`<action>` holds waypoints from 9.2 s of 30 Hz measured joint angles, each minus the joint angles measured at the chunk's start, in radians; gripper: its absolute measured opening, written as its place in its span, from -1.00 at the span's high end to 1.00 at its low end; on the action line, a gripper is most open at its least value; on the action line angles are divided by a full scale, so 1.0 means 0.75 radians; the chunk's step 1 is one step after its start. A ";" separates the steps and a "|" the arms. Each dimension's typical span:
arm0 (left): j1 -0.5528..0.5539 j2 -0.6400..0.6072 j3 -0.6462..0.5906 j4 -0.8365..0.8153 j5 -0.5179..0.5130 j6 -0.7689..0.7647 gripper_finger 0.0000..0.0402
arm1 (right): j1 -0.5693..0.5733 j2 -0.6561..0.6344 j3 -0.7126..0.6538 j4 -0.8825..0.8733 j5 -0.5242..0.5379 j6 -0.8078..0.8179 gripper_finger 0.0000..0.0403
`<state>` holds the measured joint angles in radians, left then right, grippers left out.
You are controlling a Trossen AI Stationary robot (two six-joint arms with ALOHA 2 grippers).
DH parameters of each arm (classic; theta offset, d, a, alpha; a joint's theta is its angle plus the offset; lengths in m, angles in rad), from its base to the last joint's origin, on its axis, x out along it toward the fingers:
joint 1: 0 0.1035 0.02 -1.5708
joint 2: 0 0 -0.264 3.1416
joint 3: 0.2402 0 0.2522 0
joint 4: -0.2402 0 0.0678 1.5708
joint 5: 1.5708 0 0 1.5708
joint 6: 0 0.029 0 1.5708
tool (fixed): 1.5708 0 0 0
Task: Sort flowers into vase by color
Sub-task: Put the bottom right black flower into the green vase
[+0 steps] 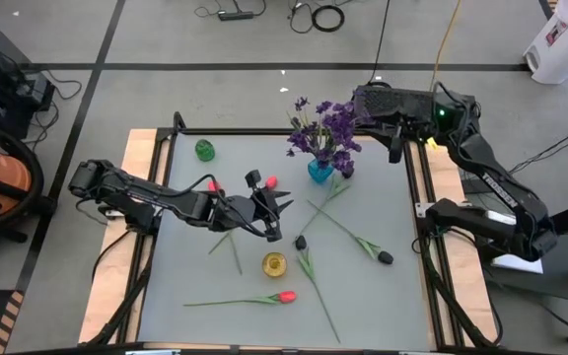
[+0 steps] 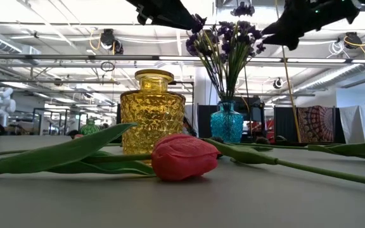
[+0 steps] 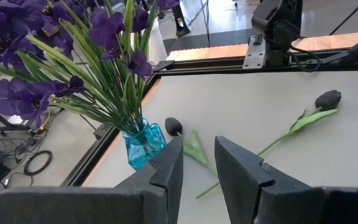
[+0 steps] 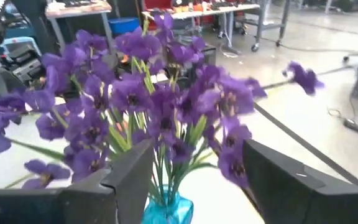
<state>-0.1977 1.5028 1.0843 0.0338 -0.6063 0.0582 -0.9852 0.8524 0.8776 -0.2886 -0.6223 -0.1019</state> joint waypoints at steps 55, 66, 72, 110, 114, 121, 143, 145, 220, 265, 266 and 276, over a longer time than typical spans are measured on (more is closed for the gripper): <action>0.002 0.000 0.000 -0.033 0.000 0.012 0.50 | 1.001 -0.124 -0.001 -0.610 0.285 0.475 -0.18; 0.002 0.000 0.000 -0.036 0.000 0.013 0.50 | 1.249 0.053 -0.002 -0.723 0.530 0.661 -0.18; 0.002 0.000 0.000 -0.038 0.000 0.013 0.50 | 1.351 0.135 -0.002 -0.821 0.635 0.791 -0.18; 0.002 0.000 0.000 -0.032 0.000 0.001 0.50 | 1.622 0.751 -0.002 -0.870 0.841 1.022 -0.18; 0.002 0.000 0.000 -0.032 0.000 0.001 0.50 | 1.622 0.798 -0.002 -0.870 0.888 0.982 -0.18; 0.002 0.000 0.000 -0.032 0.000 0.000 0.50 | 1.622 0.848 -0.002 -0.869 1.003 0.907 -0.18; 0.001 0.000 0.000 -0.033 0.074 -0.005 0.50 | 1.657 0.847 -0.038 -0.785 1.002 0.984 -0.18; 0.001 0.000 0.000 -0.033 0.074 -0.005 0.50 | 1.657 0.847 -0.061 -0.763 1.002 0.987 -0.18; 0.001 0.000 0.062 -0.230 0.221 0.213 0.50 | 1.656 0.790 0.012 -0.689 0.829 0.680 0.99; 0.143 0.190 0.543 -1.198 0.596 0.029 0.50 | 1.389 1.078 0.571 -0.725 0.910 0.051 1.00; 0.144 0.196 0.542 -1.198 0.597 0.029 0.50 | 1.388 1.089 0.571 -0.725 0.911 0.041 1.00; 0.145 0.202 0.543 -1.140 0.636 -0.086 0.50 | 1.367 1.105 0.571 -0.634 1.011 -0.055 1.00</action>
<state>-0.0892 1.6543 1.4914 -0.8211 -0.1292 -0.0063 0.0402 1.6808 1.3056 -0.7643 0.1356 -0.1430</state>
